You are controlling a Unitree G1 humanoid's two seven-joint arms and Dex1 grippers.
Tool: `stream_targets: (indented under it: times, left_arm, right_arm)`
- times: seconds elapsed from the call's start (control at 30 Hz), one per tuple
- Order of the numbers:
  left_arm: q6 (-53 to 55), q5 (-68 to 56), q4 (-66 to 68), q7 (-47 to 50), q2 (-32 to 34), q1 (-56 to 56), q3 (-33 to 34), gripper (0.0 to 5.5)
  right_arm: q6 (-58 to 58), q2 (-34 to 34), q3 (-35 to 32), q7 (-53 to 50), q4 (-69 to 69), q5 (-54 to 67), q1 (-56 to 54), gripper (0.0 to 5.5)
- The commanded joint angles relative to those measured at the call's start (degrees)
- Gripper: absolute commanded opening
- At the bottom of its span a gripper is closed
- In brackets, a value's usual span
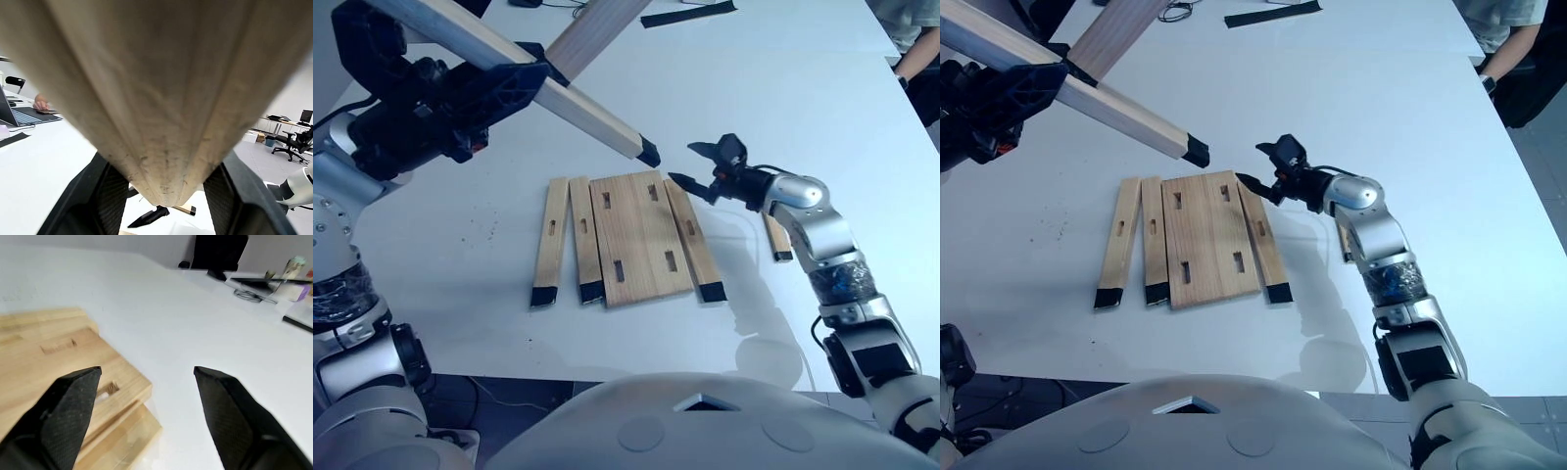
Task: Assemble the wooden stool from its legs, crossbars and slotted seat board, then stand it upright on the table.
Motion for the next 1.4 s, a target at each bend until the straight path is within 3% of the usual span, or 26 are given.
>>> stream_targets:
  times: [0.03, 0.33, 0.57, 0.9, 1.1, 1.4]
  left_arm:
    - [-1.3, 2.6, 1.4, -1.1, 1.2, -0.2, 0.8, 2.04]
    - [-2.3, 6.2, 0.0, -3.9, 0.5, 2.1, -0.7, 2.04]
    - [-3.2, 8.8, -1.7, -6.9, 1.6, 3.9, -1.5, 2.04]
    - [-5.8, 13.6, -3.7, -10.2, 1.9, 6.3, -3.0, 2.04]
    - [-6.6, 16.0, -3.9, -14.3, 4.0, 6.9, -4.9, 2.04]
    - [-3.7, 14.6, -6.0, -21.7, 9.9, 5.6, -5.6, 2.04]
  right_arm:
    - [-3.0, 2.3, 2.9, -0.9, 8.2, -5.2, -5.0, 3.5]
    - [-9.8, 7.2, 6.6, -2.7, 21.9, -13.3, -10.4, 3.5]
    - [-14.5, 4.4, 11.2, -4.6, 29.1, -22.4, -13.3, 3.5]
    - [-13.3, -0.4, 11.0, -0.8, 22.2, -23.2, -10.7, 3.5]
    - [-7.4, -2.0, 4.5, 1.8, 6.6, -15.9, -5.7, 3.5]
    - [12.4, -12.8, -15.8, 3.6, -24.1, -1.7, 8.1, 3.5]
